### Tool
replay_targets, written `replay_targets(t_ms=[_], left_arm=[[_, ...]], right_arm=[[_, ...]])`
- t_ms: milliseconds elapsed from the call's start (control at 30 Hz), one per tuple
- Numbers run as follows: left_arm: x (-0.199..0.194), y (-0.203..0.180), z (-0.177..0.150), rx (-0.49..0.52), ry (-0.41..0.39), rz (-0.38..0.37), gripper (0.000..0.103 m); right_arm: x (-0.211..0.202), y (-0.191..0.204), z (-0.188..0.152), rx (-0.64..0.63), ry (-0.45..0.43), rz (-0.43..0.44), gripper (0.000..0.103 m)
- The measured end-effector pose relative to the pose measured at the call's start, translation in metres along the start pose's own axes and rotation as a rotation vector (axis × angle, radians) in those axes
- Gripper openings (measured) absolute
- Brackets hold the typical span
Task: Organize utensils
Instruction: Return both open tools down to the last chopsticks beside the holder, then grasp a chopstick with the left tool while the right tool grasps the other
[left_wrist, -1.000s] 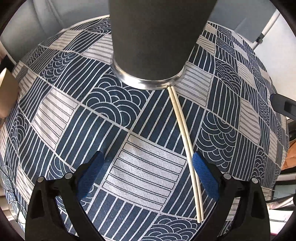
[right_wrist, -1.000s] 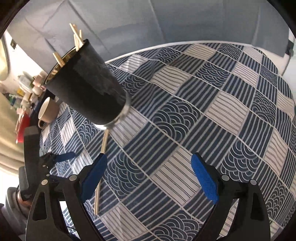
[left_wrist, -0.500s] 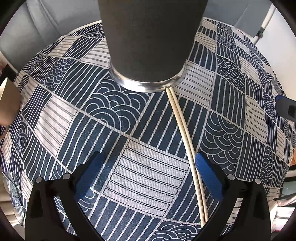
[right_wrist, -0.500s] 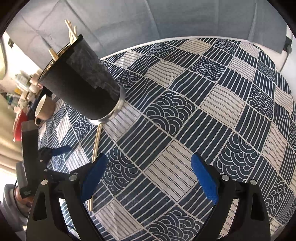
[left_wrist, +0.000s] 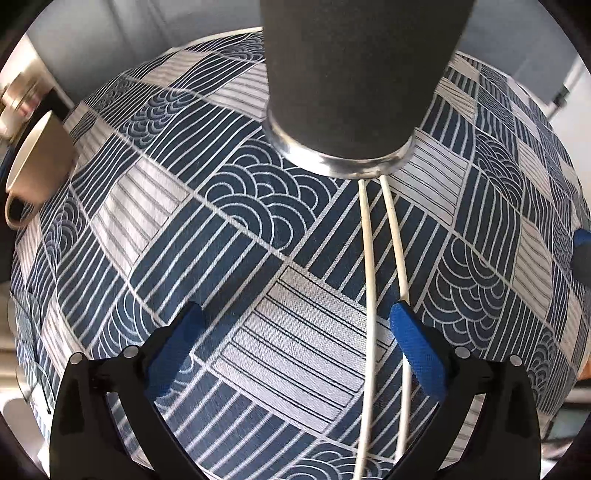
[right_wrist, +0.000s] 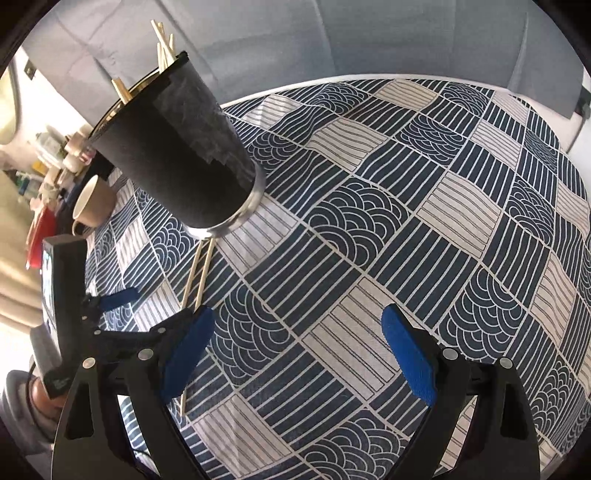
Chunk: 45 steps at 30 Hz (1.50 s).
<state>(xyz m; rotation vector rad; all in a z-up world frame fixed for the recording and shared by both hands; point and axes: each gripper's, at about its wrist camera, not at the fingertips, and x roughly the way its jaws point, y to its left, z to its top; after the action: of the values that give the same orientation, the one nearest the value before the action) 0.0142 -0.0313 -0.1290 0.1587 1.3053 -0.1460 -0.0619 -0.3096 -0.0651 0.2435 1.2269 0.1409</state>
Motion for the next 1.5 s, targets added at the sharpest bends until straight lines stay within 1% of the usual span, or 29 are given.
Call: replay_targets(t_ms=[167, 200, 233, 267, 300, 367, 400, 467, 500, 567, 600, 667, 733, 767, 800, 933, 967, 1033, 1067, 1100, 1133, 1167, 1200, 1267, 1300, 1400, 1500], left_arm=[[0.004, -0.001, -0.003, 0.041, 0.010, -0.012, 0.098], [0.003, 0.001, -0.006, 0.049, 0.009, -0.017, 0.096], [0.002, 0.002, -0.007, 0.056, 0.007, -0.020, 0.090], [-0.002, 0.006, -0.011, 0.062, 0.003, -0.021, 0.081], [-0.004, 0.009, -0.013, 0.067, -0.002, -0.023, 0.076], [-0.008, 0.013, -0.016, 0.076, -0.011, -0.027, 0.052], [-0.009, 0.017, -0.017, 0.079, -0.012, -0.030, 0.046], [-0.013, 0.030, -0.018, 0.063, -0.003, -0.037, 0.009], [-0.014, 0.038, -0.018, 0.047, 0.011, -0.052, 0.006], [-0.017, 0.055, -0.019, 0.029, 0.019, -0.077, 0.005], [-0.018, 0.058, -0.020, 0.024, 0.024, -0.086, 0.005], [-0.019, 0.064, -0.024, 0.012, 0.032, -0.092, 0.005], [-0.022, 0.072, -0.026, 0.017, 0.035, -0.086, 0.005], [-0.022, 0.074, -0.026, 0.016, 0.036, -0.086, 0.005], [-0.023, 0.076, -0.026, 0.011, 0.038, -0.089, 0.005], [-0.024, 0.084, -0.030, 0.007, 0.041, -0.096, 0.005], [-0.024, 0.084, -0.030, 0.009, 0.040, -0.097, 0.005], [-0.024, 0.083, -0.029, 0.013, 0.039, -0.097, 0.005], [-0.024, 0.082, -0.028, 0.017, 0.037, -0.096, 0.005], [-0.023, 0.081, -0.027, 0.020, 0.037, -0.093, 0.005], [-0.025, 0.084, -0.029, 0.019, 0.036, -0.095, 0.005], [-0.025, 0.084, -0.029, 0.018, 0.037, -0.099, 0.005], [-0.026, 0.085, -0.029, 0.018, 0.036, -0.102, 0.005], [-0.027, 0.087, -0.031, 0.021, 0.039, -0.110, 0.005], [-0.027, 0.087, -0.031, 0.020, 0.041, -0.115, 0.005], [-0.026, 0.087, -0.028, 0.013, 0.055, -0.128, 0.005], [-0.024, 0.091, -0.025, -0.003, 0.088, -0.154, 0.004]], right_arm=[[0.001, 0.004, -0.001, -0.003, 0.001, 0.006, 0.088], [0.002, 0.005, -0.001, -0.007, 0.007, -0.002, 0.088], [0.005, 0.007, 0.000, -0.011, 0.019, -0.019, 0.088], [0.007, 0.007, 0.000, -0.012, 0.025, -0.025, 0.088], [0.009, 0.008, 0.000, -0.011, 0.029, -0.023, 0.088], [0.012, 0.012, 0.001, -0.008, 0.041, -0.024, 0.088], [0.015, 0.016, 0.002, -0.007, 0.051, -0.027, 0.088], [0.021, 0.026, 0.003, -0.015, 0.075, -0.030, 0.088], [0.025, 0.034, 0.003, -0.024, 0.093, -0.032, 0.088], [0.033, 0.049, 0.003, -0.039, 0.122, -0.028, 0.087], [0.037, 0.059, 0.003, -0.049, 0.137, -0.023, 0.087], [0.045, 0.077, 0.003, -0.073, 0.155, -0.027, 0.086], [0.056, 0.092, 0.003, -0.099, 0.180, -0.044, 0.083], [0.062, 0.098, 0.002, -0.108, 0.200, -0.051, 0.075], [0.067, 0.100, 0.002, -0.109, 0.216, -0.059, 0.069], [0.086, 0.106, -0.004, -0.104, 0.278, -0.113, 0.066], [0.085, 0.109, -0.006, -0.120, 0.263, -0.126, 0.065], [0.086, 0.118, -0.012, -0.184, 0.255, -0.183, 0.064], [0.086, 0.122, -0.015, -0.212, 0.245, -0.206, 0.058], [0.083, 0.126, -0.018, -0.234, 0.225, -0.195, 0.049], [0.080, 0.127, -0.020, -0.232, 0.220, -0.195, 0.044], [0.078, 0.126, -0.021, -0.229, 0.216, -0.194, 0.026], [0.076, 0.124, -0.022, -0.229, 0.216, -0.194, 0.010], [0.071, 0.114, -0.023, -0.218, 0.214, -0.178, 0.005], [0.069, 0.106, -0.023, -0.191, 0.219, -0.162, 0.005], [0.059, 0.084, -0.026, -0.120, 0.243, -0.118, 0.004], [0.048, 0.065, -0.031, -0.079, 0.248, -0.101, 0.004]])
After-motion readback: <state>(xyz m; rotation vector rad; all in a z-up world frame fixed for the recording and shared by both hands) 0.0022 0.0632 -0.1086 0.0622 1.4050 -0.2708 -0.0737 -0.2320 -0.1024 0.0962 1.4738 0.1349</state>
